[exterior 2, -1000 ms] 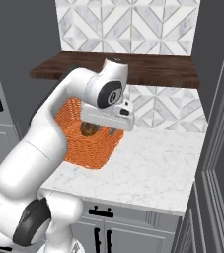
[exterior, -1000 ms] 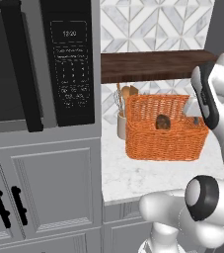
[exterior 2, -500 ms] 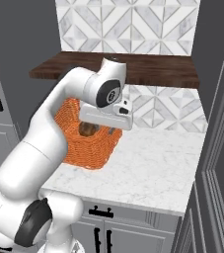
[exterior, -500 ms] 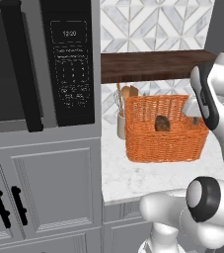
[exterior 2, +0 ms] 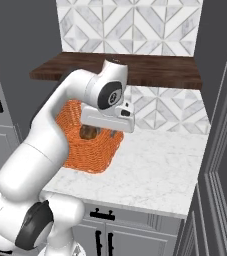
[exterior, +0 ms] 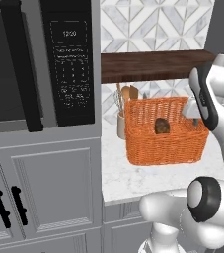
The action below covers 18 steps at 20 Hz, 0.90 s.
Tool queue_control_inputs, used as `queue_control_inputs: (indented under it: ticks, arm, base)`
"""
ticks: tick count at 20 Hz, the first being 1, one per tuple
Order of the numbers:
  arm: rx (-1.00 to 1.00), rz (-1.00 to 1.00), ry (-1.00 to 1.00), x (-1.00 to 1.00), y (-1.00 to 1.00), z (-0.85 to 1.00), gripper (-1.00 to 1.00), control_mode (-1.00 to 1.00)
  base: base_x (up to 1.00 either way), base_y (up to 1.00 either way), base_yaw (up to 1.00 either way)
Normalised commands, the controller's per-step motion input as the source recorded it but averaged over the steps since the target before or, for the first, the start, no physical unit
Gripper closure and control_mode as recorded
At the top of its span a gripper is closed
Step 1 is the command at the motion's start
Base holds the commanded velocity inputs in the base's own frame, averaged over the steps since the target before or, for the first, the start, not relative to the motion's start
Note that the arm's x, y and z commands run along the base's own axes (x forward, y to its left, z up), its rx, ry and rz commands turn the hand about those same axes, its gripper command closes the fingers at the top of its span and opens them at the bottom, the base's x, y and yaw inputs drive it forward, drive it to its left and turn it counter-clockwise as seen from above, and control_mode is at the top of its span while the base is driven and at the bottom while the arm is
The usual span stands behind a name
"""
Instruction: Open the cabinet, pick up the bread from the cabinet and place it in the basket. Then move the basket to the dining counter.
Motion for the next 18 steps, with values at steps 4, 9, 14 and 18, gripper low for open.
queue_control_inputs:
  ticks: [4,9,14,18]
  arm:
    - [0.0,0.0,-0.03,0.0,0.0,-0.05,1.0,-1.0]
    - [0.0,0.15,-0.16,-0.86,-0.15,-0.1,1.0,-1.0]
    - [0.0,0.31,-0.08,-0.95,0.13,-0.17,1.0,-1.0]
    - [0.0,-0.1,0.0,0.18,0.05,0.05,1.0,-1.0]
  base:
    - [0.0,0.0,0.0]
    - [0.0,0.0,0.0]
    - [0.0,0.0,0.0]
    - [0.0,0.0,0.0]
